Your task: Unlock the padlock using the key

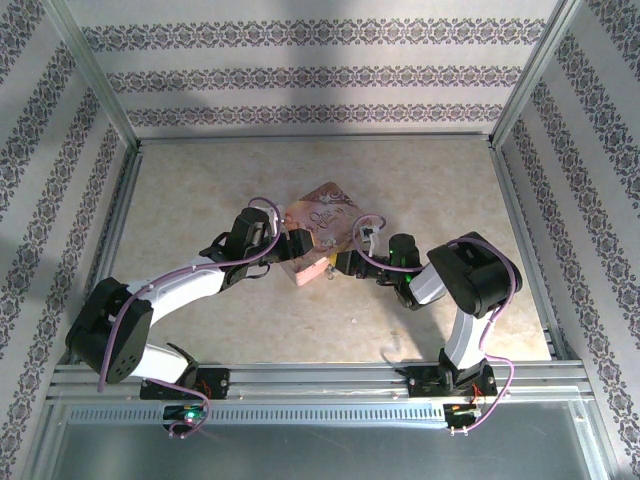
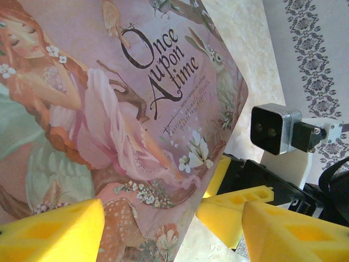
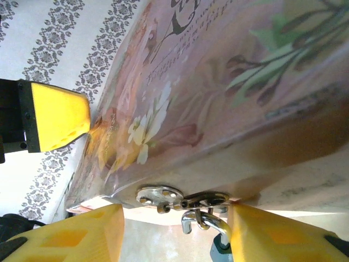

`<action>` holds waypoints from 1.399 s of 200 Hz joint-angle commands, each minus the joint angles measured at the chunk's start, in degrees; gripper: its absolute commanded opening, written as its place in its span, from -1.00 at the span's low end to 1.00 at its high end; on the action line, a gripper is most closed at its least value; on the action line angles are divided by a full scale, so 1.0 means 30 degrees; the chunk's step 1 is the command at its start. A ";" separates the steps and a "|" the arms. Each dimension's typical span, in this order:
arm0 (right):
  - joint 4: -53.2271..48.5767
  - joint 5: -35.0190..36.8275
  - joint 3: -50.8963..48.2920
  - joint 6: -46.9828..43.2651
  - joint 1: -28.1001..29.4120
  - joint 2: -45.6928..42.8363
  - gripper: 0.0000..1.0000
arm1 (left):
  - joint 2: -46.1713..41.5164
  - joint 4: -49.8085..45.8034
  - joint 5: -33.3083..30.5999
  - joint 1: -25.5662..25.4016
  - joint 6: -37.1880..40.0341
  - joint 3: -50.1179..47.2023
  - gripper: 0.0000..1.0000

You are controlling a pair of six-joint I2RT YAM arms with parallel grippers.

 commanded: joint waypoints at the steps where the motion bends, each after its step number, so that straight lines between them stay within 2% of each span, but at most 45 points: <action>1: 0.1573 -0.0730 -0.0260 0.0106 0.0089 0.0258 -0.01 | 0.0286 -0.0925 0.0155 0.0162 0.0135 0.0034 0.36; 95: 0.1370 -0.0401 -0.0696 0.0189 -0.0013 0.0518 -0.37 | 0.0264 -0.1102 0.0034 0.0134 0.0190 0.0058 0.35; 130: 0.1200 -0.0335 -0.0732 0.0152 -0.0013 0.0526 -0.57 | 0.0247 -0.1135 0.0027 0.0162 0.0218 0.0076 0.35; 175: 0.0987 -0.0188 -0.0820 0.0097 -0.0043 0.0599 -0.93 | 0.0264 -0.1165 -0.0024 0.0159 0.0240 0.0092 0.35; 192: 0.1016 -0.0027 -0.0935 0.0098 -0.0072 0.0559 -1.00 | 0.0264 -0.1249 -0.0072 0.0150 0.0301 0.0064 0.34; 280: 0.2090 0.2375 -0.1655 0.2616 -0.0014 -0.0471 -1.00 | 0.0293 -0.1078 -0.0223 0.0155 0.0301 -0.0522 0.34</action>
